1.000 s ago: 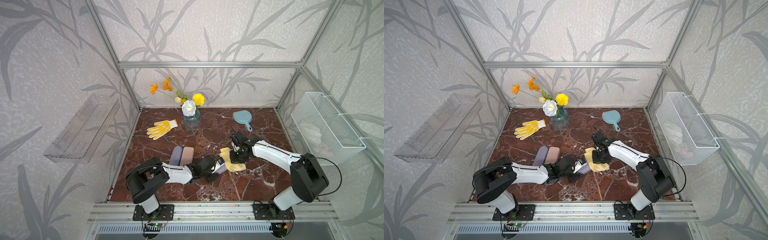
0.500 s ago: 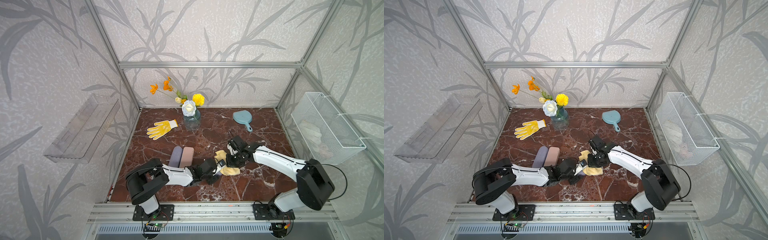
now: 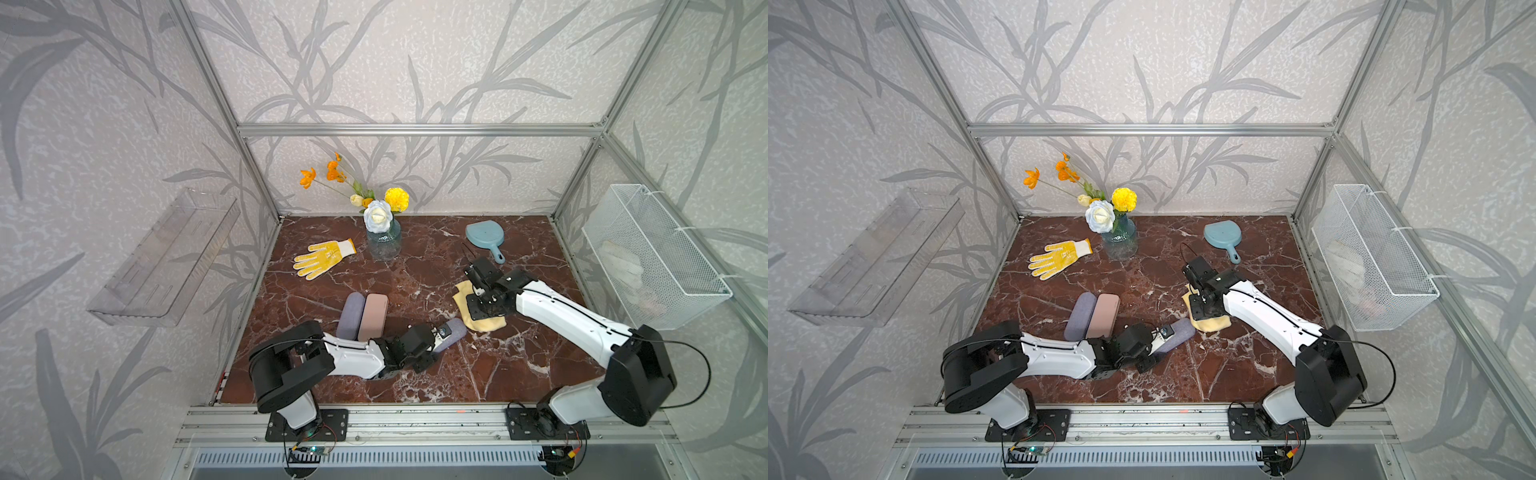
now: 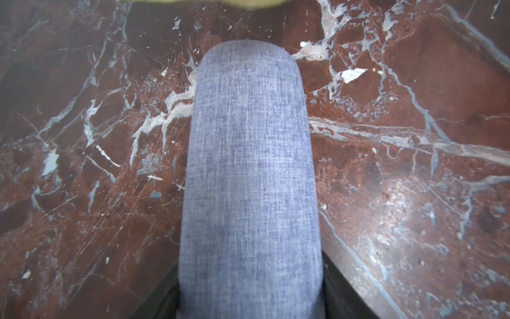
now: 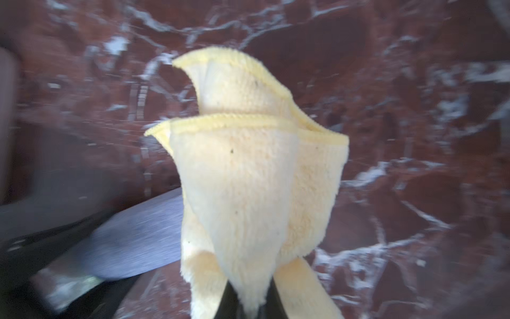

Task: Wipe the eyeglass case
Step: Wipe the dirt from the eyeglass case.

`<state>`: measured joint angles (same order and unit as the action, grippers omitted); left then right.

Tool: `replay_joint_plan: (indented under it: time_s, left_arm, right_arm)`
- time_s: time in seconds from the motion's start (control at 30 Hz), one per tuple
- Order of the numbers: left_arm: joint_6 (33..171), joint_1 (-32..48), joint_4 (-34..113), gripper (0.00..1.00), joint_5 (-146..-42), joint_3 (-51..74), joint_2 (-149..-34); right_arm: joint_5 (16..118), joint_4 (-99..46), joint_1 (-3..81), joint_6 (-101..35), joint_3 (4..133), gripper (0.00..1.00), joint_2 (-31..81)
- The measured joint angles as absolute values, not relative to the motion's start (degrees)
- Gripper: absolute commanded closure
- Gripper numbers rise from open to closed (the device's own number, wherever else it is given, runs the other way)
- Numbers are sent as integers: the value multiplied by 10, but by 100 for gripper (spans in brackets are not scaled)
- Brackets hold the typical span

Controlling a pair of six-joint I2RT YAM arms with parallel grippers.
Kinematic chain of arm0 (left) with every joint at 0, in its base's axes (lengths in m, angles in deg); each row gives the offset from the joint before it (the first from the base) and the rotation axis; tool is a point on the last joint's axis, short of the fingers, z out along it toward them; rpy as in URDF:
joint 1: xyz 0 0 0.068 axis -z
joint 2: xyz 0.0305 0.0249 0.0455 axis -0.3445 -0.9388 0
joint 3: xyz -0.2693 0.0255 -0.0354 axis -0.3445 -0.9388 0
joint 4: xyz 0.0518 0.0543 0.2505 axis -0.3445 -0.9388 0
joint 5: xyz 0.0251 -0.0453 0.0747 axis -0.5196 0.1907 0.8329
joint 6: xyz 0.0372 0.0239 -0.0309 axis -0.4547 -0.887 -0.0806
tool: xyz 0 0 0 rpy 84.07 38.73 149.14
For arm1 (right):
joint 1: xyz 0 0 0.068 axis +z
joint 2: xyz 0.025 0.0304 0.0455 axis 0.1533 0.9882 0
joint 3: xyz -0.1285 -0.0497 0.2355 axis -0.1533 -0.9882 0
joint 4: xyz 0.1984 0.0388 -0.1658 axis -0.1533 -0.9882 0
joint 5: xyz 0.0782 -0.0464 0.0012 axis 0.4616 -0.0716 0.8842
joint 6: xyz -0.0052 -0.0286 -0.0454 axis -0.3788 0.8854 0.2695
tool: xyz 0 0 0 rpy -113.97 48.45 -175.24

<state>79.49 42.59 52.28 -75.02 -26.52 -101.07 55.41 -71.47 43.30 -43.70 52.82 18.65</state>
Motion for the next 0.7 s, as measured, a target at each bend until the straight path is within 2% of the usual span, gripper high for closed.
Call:
replay_joint_plan:
  time_s: [0.13,0.27,0.37,0.47,0.6,0.7]
  left_arm:
    - [793,449,526,92,-707,-270,-1008]
    - [790,473,525,92,-666,-271,-1008]
    - [784,491,523,91,-625,-270,-1011]
    - [772,519,523,91,-568,-260,-1026]
    - [749,561,521,91,-491,-225,-1067]
    - [733,584,519,91,-439,-200,-1096]
  right_arm:
    - [690,-627,441,-509,467,100,212]
    - [749,-606,412,-509,443,100,245]
    - [701,-628,358,-471,448,100,242]
    - [588,-686,328,-429,481,100,242]
    - [484,-750,348,-385,561,100,230]
    - [475,-773,392,-378,618,100,225]
